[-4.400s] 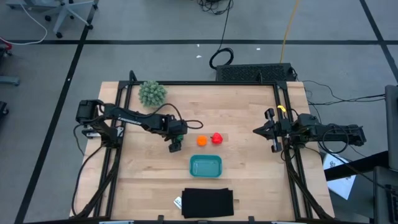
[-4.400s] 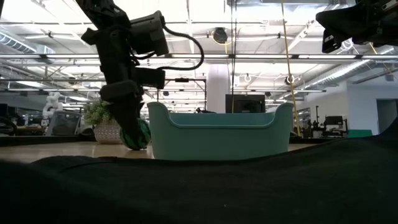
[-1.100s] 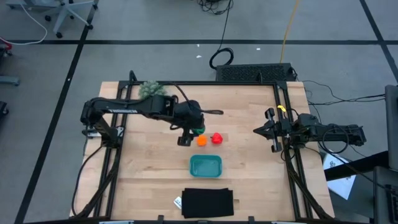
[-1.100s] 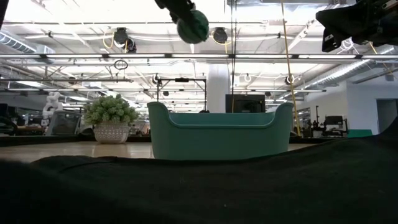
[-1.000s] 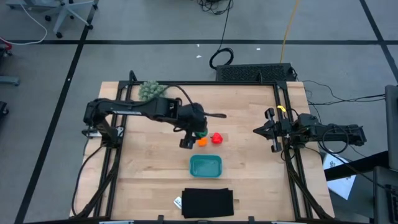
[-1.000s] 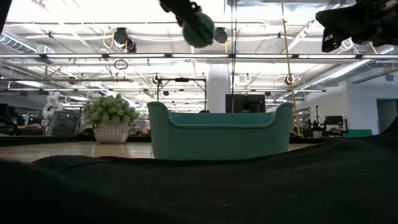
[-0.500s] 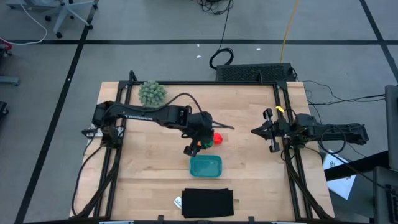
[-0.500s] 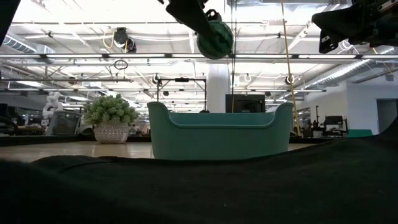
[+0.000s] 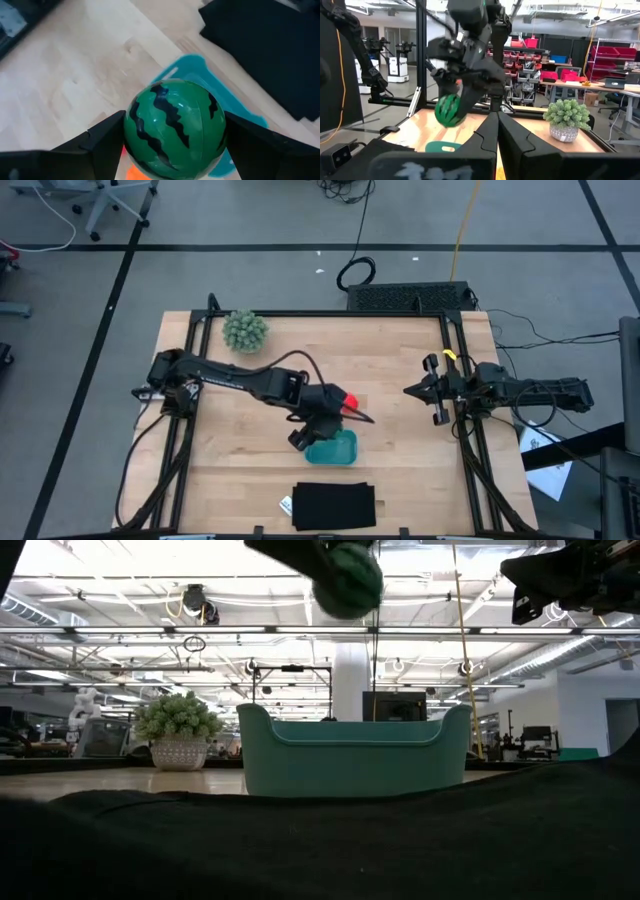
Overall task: Pick and placing Produce into tupperware
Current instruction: Put the watermelon into the blue bin
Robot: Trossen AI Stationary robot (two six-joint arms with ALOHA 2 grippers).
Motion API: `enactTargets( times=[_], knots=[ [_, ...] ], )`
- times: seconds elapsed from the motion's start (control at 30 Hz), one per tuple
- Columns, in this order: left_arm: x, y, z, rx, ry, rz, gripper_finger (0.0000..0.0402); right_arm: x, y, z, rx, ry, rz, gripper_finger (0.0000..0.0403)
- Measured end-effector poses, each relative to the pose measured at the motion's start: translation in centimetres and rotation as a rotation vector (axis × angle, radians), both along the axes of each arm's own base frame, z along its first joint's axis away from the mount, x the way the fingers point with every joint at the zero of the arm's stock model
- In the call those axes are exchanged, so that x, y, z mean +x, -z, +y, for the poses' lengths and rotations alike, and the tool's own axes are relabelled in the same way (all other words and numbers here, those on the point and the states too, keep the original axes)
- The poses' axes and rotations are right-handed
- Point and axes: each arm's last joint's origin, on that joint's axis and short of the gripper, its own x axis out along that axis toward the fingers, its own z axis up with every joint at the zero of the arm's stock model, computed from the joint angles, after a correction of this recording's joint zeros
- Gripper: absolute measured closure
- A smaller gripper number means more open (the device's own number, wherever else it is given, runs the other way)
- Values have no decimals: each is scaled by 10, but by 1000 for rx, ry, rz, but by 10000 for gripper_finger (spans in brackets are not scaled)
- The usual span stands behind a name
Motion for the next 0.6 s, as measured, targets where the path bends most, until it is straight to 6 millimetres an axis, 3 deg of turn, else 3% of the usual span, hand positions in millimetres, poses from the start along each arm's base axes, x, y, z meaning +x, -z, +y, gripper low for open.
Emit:
enactTargets(
  times=[0.4, 0.6],
  knots=[
    [22, 56, -13, 49, 61, 112, 101, 1, 1, 0, 24, -6, 15, 403],
    [22, 59, -25, 56, 89, 107, 101, 2, 1, 0, 23, -6, 16, 403]
  ],
)
